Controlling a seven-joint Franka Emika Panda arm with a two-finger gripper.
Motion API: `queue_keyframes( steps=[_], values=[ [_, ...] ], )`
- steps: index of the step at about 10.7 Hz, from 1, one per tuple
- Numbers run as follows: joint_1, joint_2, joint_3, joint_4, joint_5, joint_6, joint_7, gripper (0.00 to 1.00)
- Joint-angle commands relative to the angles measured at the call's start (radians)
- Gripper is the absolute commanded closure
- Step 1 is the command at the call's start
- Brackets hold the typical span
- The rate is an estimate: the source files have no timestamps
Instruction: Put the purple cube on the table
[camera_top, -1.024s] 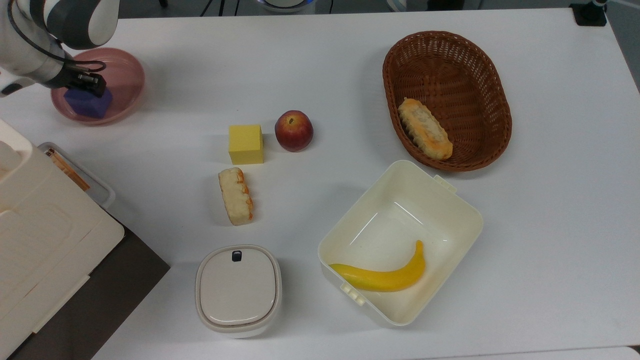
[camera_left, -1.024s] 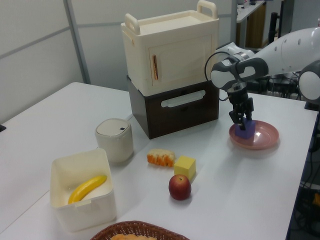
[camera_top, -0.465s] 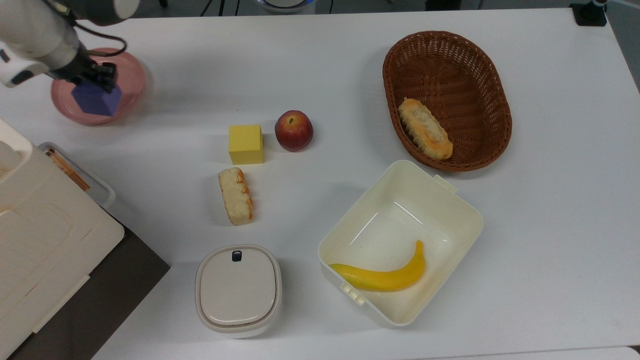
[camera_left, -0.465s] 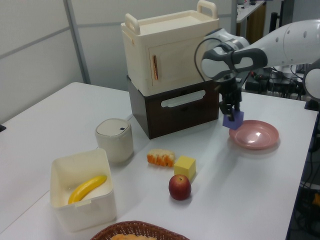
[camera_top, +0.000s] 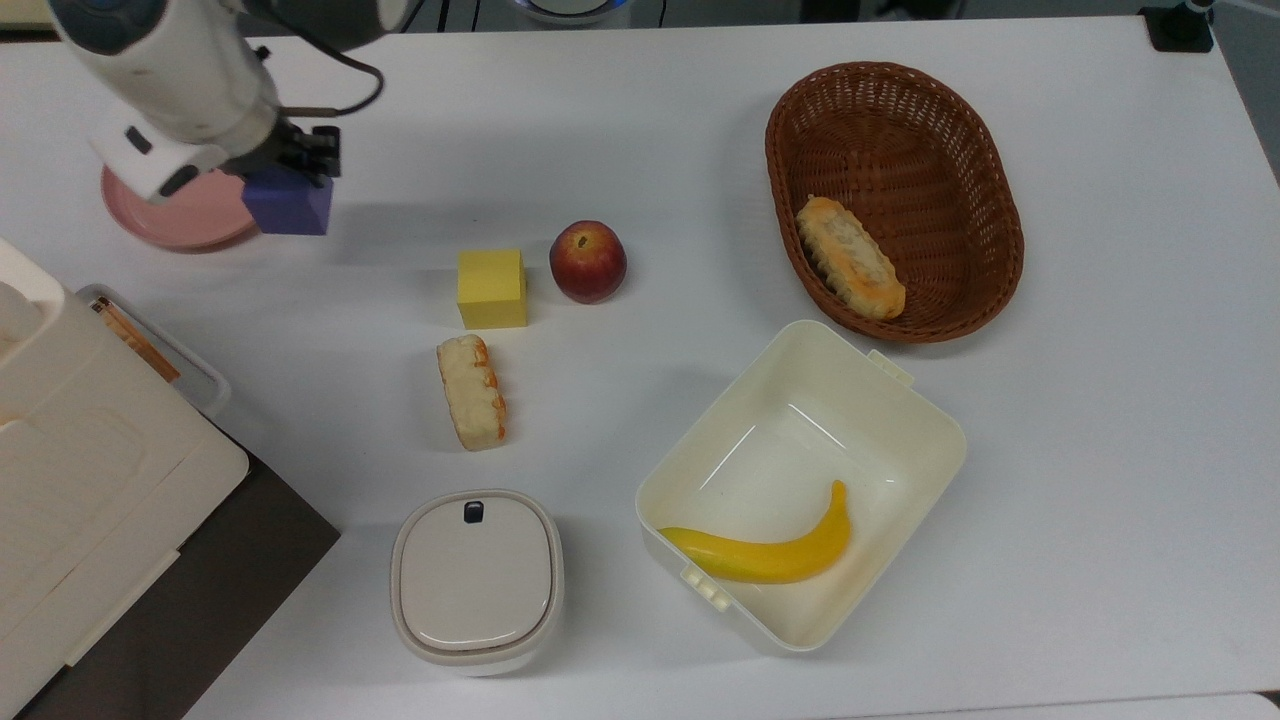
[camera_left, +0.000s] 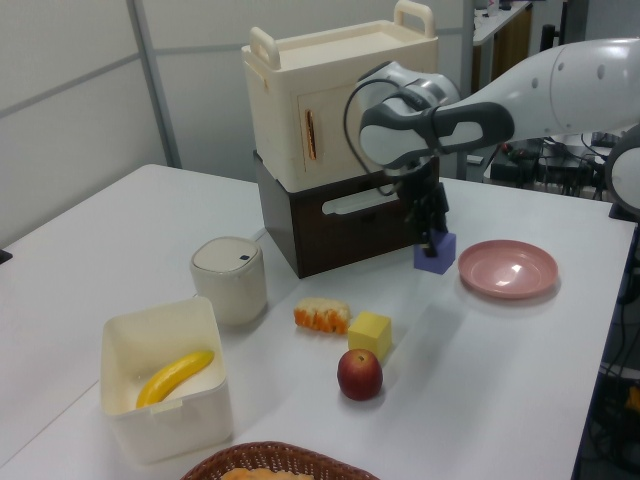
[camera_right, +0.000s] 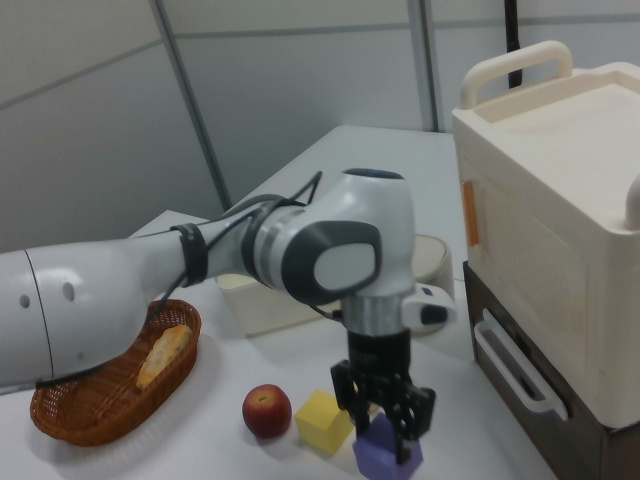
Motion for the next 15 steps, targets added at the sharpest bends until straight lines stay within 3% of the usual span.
queue_keyframes(
  steps=[1,4,8,15],
  values=[
    [0.056,-0.023,0.0,-0.002,-0.003,-0.012,0.127,0.0],
    [0.075,-0.026,0.032,0.027,0.011,-0.021,0.139,0.0],
    [0.075,-0.069,0.037,0.091,0.138,-0.02,0.137,0.0],
    [0.142,-0.13,0.046,0.093,0.106,-0.006,0.195,0.0]
  ],
)
